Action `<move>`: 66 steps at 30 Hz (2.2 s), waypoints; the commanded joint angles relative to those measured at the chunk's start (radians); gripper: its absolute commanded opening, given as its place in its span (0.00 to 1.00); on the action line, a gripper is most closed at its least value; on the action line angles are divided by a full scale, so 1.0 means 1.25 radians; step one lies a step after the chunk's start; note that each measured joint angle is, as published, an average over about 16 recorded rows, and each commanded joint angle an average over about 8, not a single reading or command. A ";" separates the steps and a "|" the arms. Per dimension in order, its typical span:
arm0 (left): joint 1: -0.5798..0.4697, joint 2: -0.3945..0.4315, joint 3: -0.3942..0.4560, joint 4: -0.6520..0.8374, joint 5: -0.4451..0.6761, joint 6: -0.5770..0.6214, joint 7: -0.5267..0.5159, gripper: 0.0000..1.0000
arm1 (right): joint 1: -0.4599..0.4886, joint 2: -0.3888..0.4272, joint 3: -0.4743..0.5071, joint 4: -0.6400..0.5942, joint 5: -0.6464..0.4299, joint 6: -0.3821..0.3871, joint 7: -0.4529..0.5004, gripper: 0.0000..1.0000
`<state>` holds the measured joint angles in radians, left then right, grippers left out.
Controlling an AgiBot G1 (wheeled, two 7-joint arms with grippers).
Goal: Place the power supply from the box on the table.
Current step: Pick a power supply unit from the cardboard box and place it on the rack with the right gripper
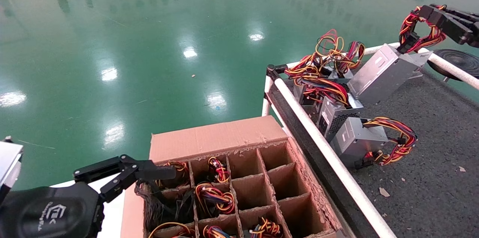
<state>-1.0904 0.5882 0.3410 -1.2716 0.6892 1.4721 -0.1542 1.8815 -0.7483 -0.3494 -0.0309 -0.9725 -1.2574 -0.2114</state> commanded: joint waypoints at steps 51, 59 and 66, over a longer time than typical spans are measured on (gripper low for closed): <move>0.000 0.000 0.001 0.000 -0.001 0.000 0.000 1.00 | -0.047 -0.090 0.006 0.014 0.009 0.077 0.003 0.00; 0.000 0.000 0.001 0.000 -0.001 0.000 0.000 1.00 | -0.071 -0.103 0.005 0.011 0.007 0.075 0.007 0.00; 0.000 0.000 0.001 0.000 -0.001 0.000 0.000 1.00 | -0.098 -0.112 0.002 -0.001 0.002 0.102 0.016 0.00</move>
<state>-1.0907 0.5877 0.3422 -1.2716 0.6884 1.4716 -0.1536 1.7615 -0.8892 -0.3478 -0.0292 -0.9710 -1.1243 -0.1926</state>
